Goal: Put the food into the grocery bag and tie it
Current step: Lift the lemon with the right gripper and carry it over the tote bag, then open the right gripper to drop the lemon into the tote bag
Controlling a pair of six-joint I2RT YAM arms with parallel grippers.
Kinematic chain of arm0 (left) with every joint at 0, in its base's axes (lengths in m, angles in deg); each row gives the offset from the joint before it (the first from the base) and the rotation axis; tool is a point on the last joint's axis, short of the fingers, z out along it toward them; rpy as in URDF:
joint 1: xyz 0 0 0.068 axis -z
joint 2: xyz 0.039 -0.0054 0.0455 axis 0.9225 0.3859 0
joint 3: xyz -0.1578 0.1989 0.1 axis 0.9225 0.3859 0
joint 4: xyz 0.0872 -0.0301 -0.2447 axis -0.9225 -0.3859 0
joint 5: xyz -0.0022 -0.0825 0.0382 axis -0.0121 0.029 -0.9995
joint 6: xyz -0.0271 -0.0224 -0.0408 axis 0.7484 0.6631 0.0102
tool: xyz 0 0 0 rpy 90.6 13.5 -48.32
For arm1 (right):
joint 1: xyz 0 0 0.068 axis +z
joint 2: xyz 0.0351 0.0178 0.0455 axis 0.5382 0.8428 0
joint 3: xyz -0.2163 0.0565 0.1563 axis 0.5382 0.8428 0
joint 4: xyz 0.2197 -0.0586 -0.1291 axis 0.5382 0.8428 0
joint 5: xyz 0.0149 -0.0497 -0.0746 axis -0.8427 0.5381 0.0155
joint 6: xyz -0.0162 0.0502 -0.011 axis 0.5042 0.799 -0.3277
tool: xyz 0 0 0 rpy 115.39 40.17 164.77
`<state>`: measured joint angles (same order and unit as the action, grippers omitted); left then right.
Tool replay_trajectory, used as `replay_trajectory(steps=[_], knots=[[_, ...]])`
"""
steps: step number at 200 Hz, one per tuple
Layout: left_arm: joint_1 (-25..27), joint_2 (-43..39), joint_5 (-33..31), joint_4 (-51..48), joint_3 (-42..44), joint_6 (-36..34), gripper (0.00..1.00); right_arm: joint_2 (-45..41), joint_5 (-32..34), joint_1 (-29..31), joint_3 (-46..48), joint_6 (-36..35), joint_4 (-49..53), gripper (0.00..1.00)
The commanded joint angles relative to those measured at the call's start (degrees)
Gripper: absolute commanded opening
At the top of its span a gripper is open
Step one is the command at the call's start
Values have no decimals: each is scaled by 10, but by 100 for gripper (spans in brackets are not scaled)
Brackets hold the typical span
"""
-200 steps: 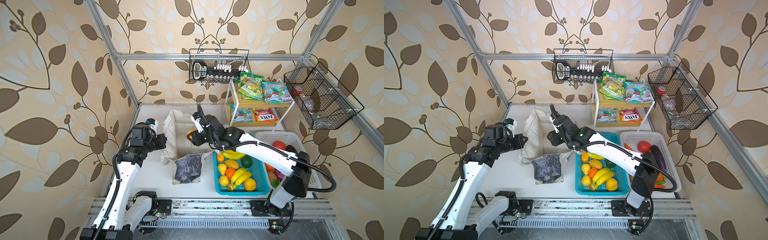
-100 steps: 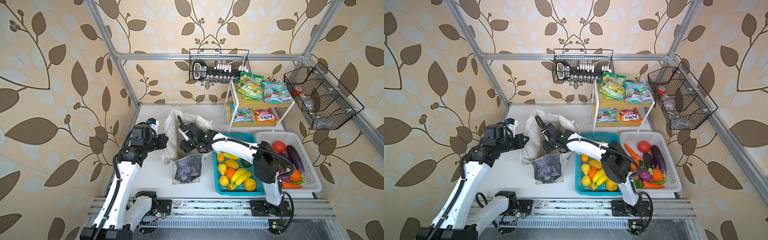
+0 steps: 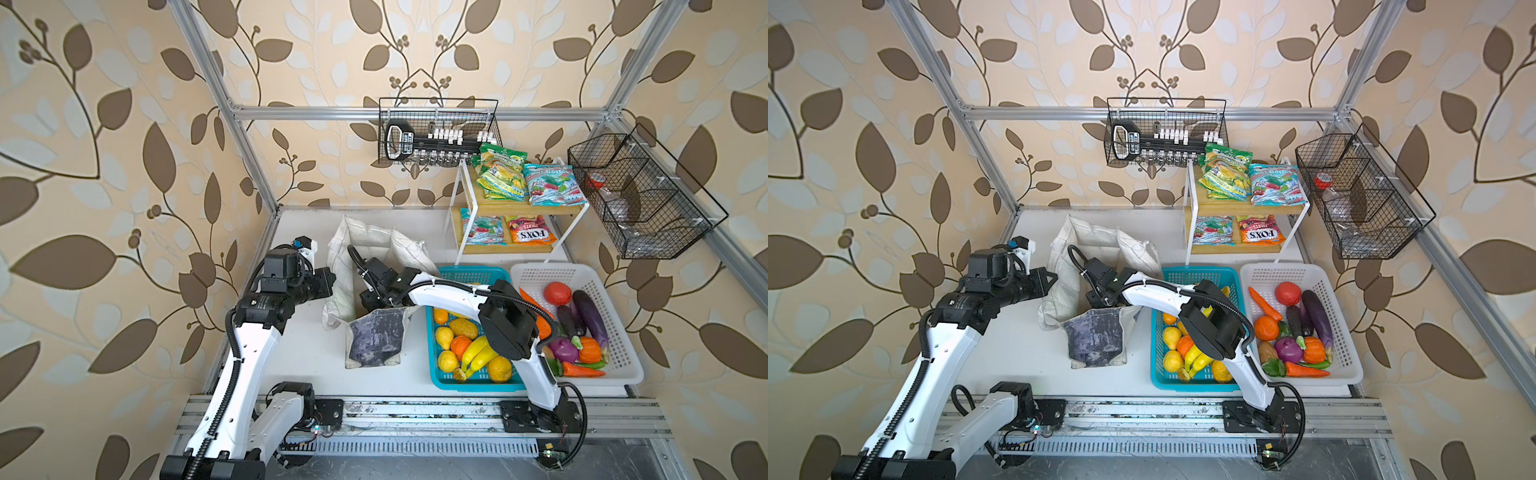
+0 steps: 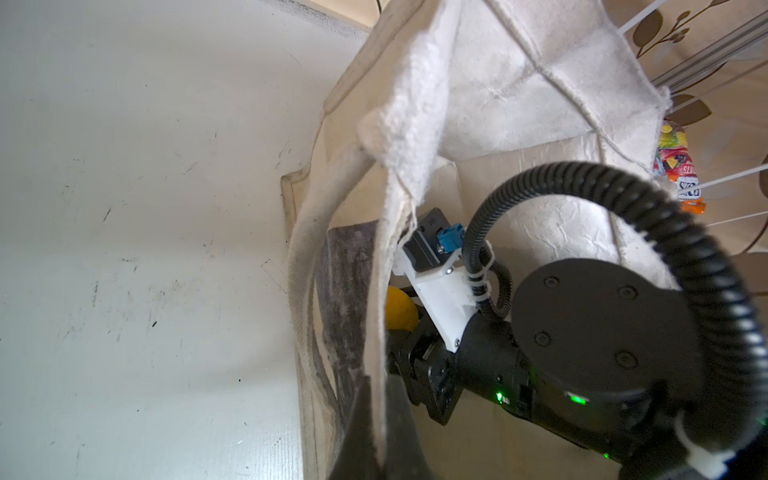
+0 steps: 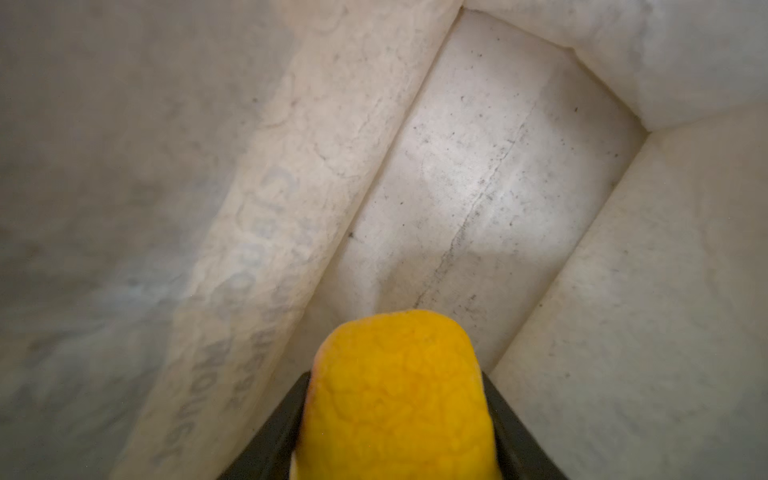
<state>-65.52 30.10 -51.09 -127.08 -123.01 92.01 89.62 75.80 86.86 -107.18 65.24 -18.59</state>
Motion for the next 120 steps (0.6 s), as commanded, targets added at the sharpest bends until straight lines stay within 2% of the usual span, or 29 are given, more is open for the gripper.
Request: replay_trajectory(steps=[1, 43, 70, 90, 103, 120], knots=[[-2, -13, -6, 3, 5, -6, 0, 32, 9, 0, -1, 14, -8, 55], [-2, -10, -36, -6, 3, -7, 0, 65, 4, 0, -15, 32, -11, 58], [-3, -8, -33, -4, 5, -7, 0, 74, -13, -7, -10, 36, -24, 61], [-3, -6, -31, -5, 4, -6, 0, 70, -1, -8, -22, 32, -1, 62], [-2, -6, -33, -5, 4, -6, 0, 55, -1, -9, -13, 29, -7, 66], [-2, -6, -36, -5, 3, -5, 0, 34, 5, -14, -4, 26, -16, 76]])
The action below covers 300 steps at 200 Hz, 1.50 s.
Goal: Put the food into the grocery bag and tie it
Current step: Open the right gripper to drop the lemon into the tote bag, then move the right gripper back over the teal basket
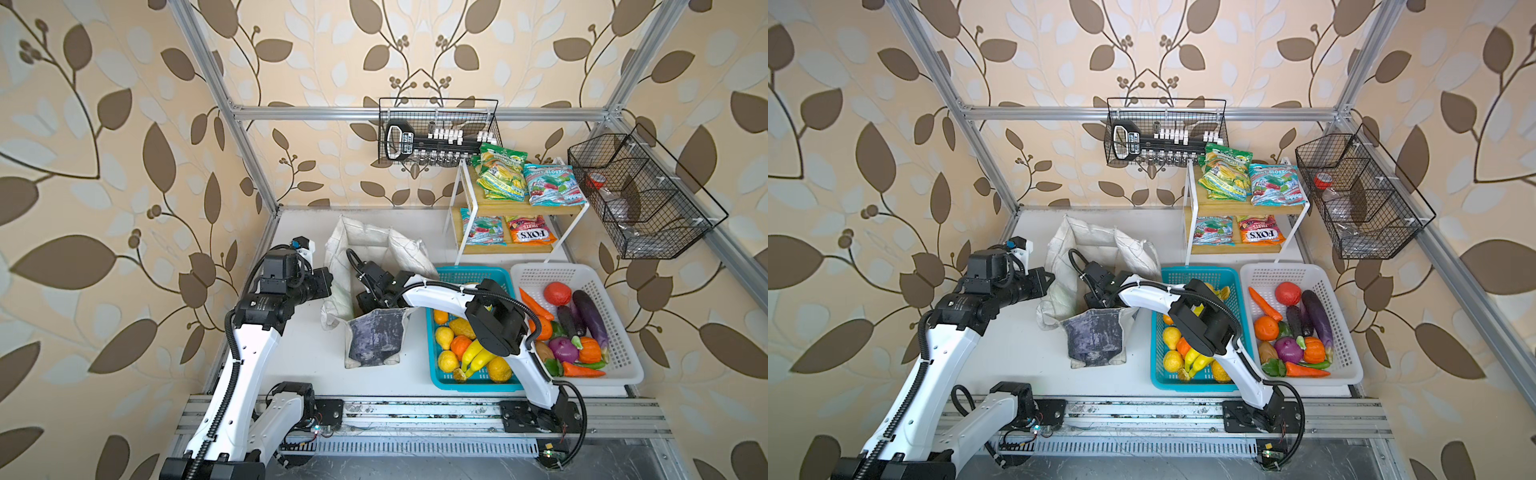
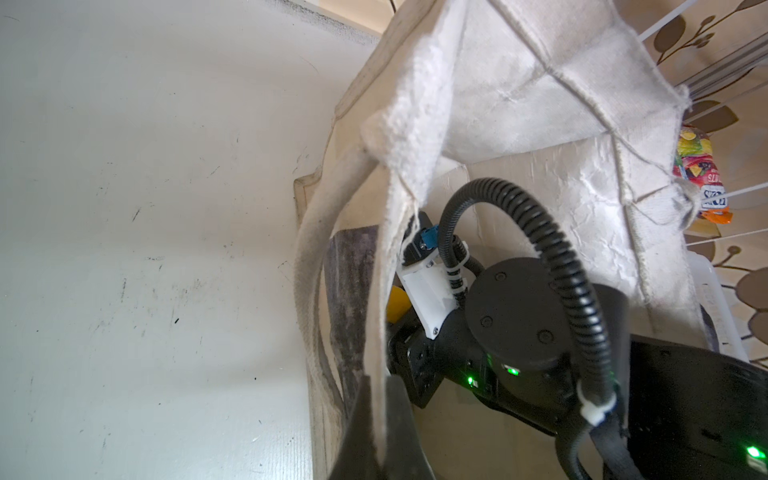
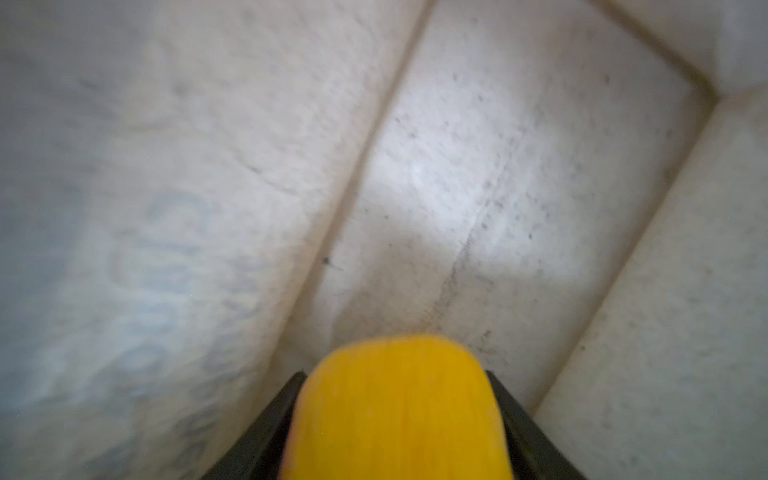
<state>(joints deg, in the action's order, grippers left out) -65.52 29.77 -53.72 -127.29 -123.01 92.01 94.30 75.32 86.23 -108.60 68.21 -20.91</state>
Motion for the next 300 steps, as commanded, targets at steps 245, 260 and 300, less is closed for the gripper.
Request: replay_trajectory(steps=[245, 260, 300], knots=[[-2, -20, -17, -7, 2, -13, 0, -758, 43, -161, 407, -82, 76, 100], [-2, -24, -7, -1, 5, -17, 0, -802, 40, -194, 448, -75, 101, 100], [-2, -14, 0, -8, 1, -17, 0, -874, 23, -241, 570, -43, 108, 99]])
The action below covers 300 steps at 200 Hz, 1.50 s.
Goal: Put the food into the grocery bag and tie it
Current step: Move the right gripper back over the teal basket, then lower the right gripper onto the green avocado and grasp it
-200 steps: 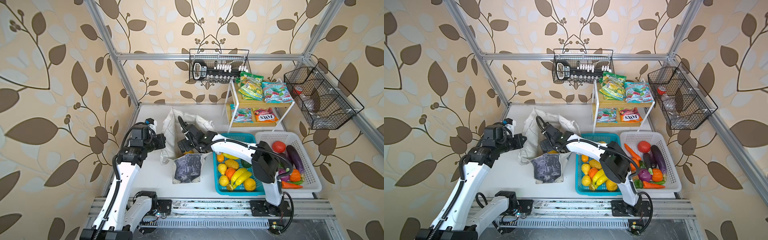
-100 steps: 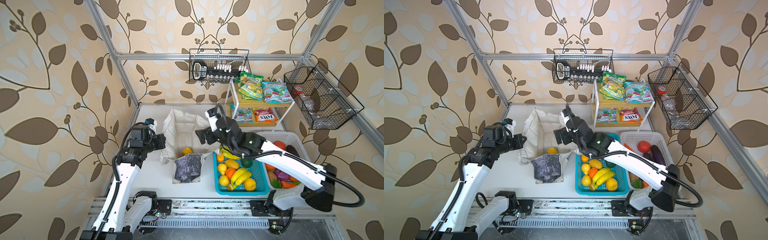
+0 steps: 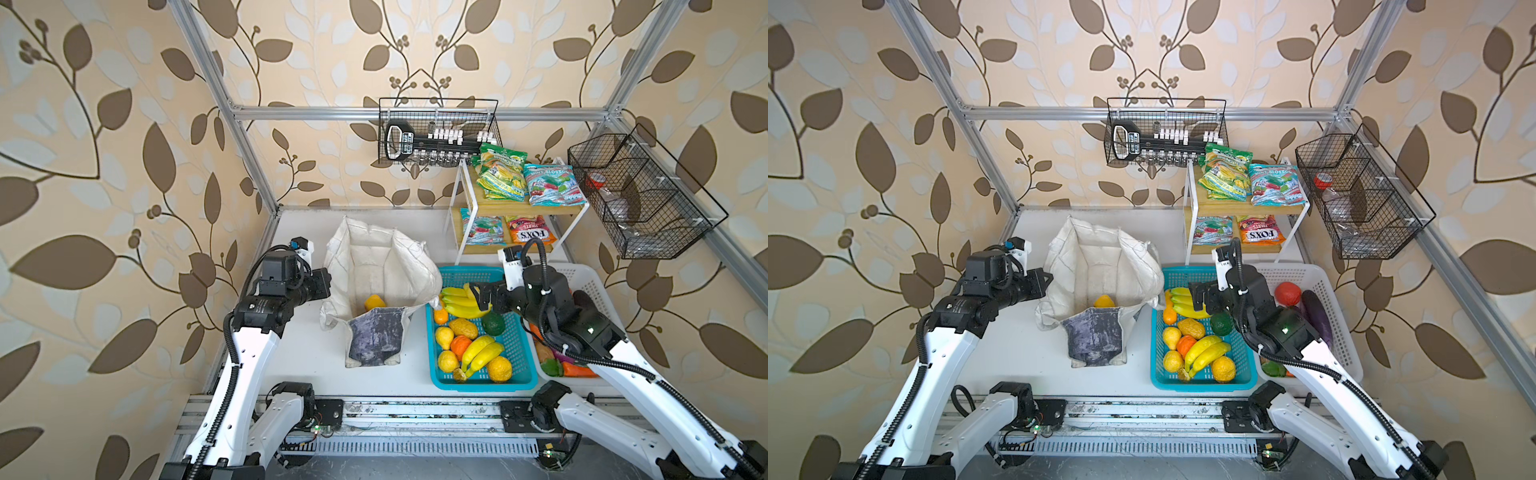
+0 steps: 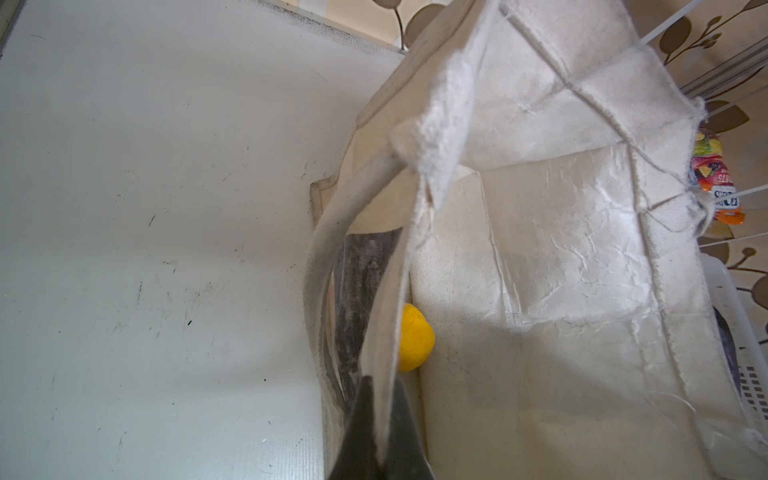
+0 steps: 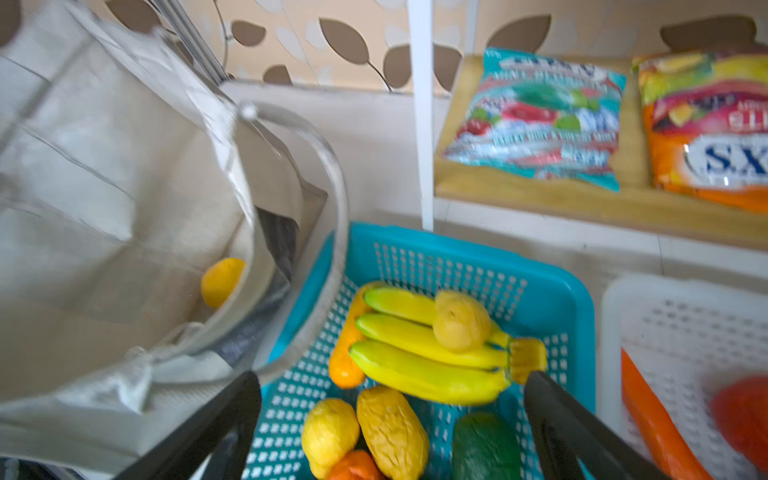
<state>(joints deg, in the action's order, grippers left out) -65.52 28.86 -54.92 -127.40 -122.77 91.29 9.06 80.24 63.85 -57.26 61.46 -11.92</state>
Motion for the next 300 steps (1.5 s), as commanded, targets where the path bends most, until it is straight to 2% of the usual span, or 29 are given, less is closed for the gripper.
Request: replay_trajectory(steps=[1, 27, 78, 107, 124, 142, 151, 183, 220, 249, 270, 300], knots=[[-2, -5, 12, -6, -1, -10, 0, -22, -28, -18, 60, 27, 16, 99], [-2, -7, 28, -3, 0, -16, 0, 9, -25, -30, 117, 44, -23, 97], [-3, -1, 30, -3, 0, -15, 0, 89, 3, -28, 144, 59, -58, 94], [-3, 4, 38, -8, -3, -20, 0, 128, 23, -27, 149, 65, -88, 79], [-2, 1, 44, -1, 0, -19, 0, 152, 37, -25, 151, 67, -102, 77], [-3, 4, 38, -5, 0, -20, 0, 177, 95, -13, 145, 66, -91, 75], [-3, 4, 42, -5, -2, -20, 0, 185, 97, -20, 140, 67, -85, 74], [-3, 6, 40, -7, -2, -19, 0, 196, 120, -11, 137, 89, -66, 71], [-2, 2, 38, -5, 0, -19, 0, 198, 142, 3, 138, 105, -61, 76], [-3, 1, 41, -4, 0, -18, 0, 189, 191, 33, 116, 127, -10, 78], [-3, 2, 47, -5, -2, -17, 0, 175, 175, 36, 127, 130, -26, 72], [-2, 4, 37, -5, 0, -15, 0, 195, 172, 33, 135, 139, -23, 69]])
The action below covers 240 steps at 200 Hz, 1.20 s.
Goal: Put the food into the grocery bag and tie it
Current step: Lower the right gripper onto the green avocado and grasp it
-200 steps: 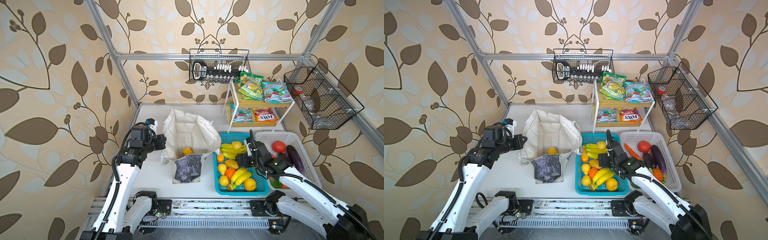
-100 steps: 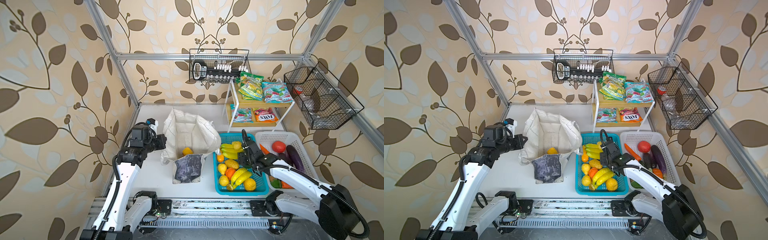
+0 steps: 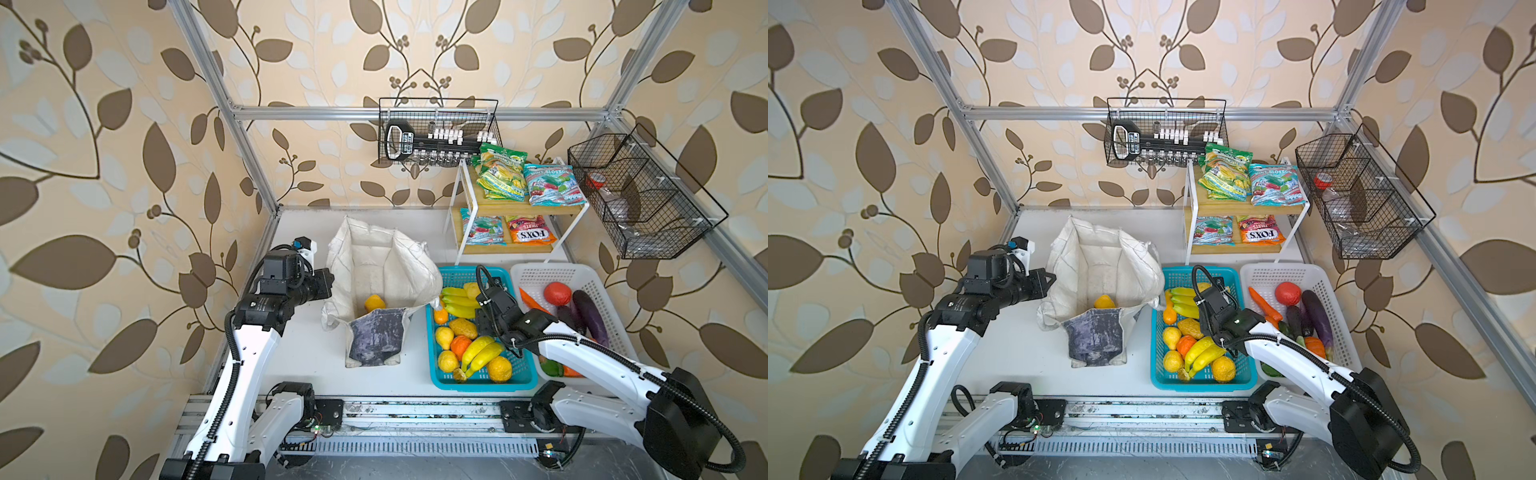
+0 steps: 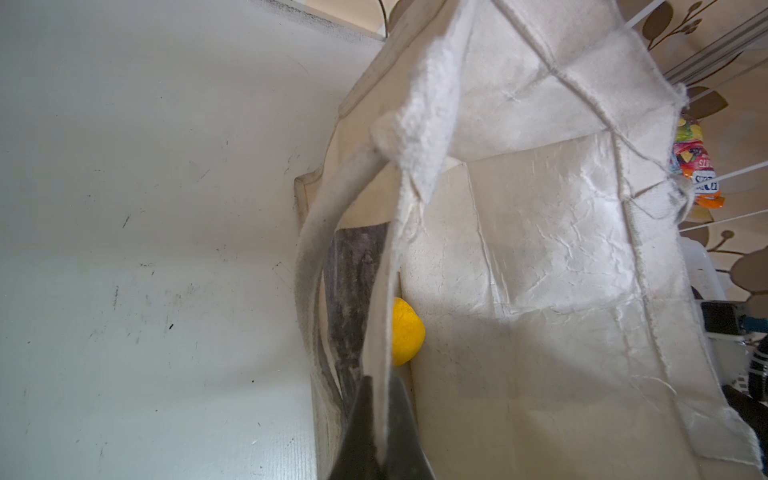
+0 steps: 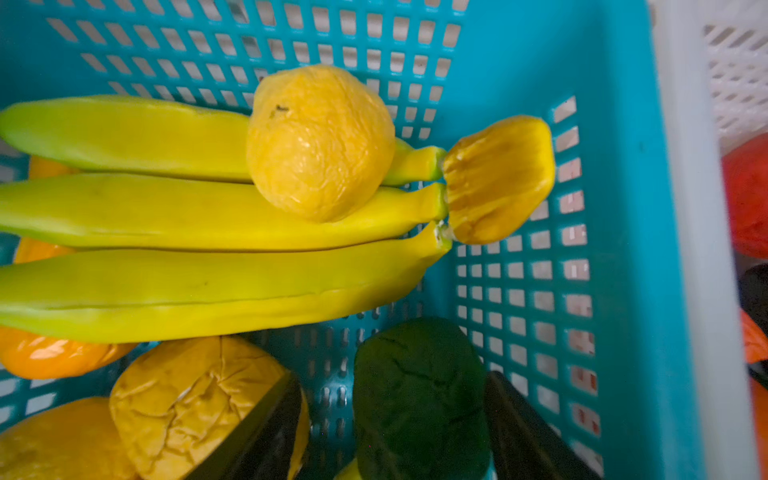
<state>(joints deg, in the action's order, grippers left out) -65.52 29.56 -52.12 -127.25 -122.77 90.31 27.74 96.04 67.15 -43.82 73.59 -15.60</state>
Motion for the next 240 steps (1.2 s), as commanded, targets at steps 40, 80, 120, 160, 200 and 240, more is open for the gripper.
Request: replay_trajectory(steps=[40, 80, 120, 160, 200, 240], knots=[[-2, -4, 11, -6, -1, -5, 0, 20, -9, -19, 24, 21, -18, 67], [-2, -6, 10, -6, 0, -5, 0, 41, -25, -20, 38, 25, -53, 64], [-2, -5, 15, -5, 0, -5, 0, 62, -34, -29, 53, 21, -83, 62], [-2, -4, 17, -5, 0, -6, 0, 74, -39, -31, 47, 17, -80, 69], [-2, -4, 16, -5, 0, -6, 0, 83, -40, -34, 45, 13, -87, 70], [-2, -1, 19, -6, 0, -5, 0, 63, -48, -34, 44, 2, -97, 59]])
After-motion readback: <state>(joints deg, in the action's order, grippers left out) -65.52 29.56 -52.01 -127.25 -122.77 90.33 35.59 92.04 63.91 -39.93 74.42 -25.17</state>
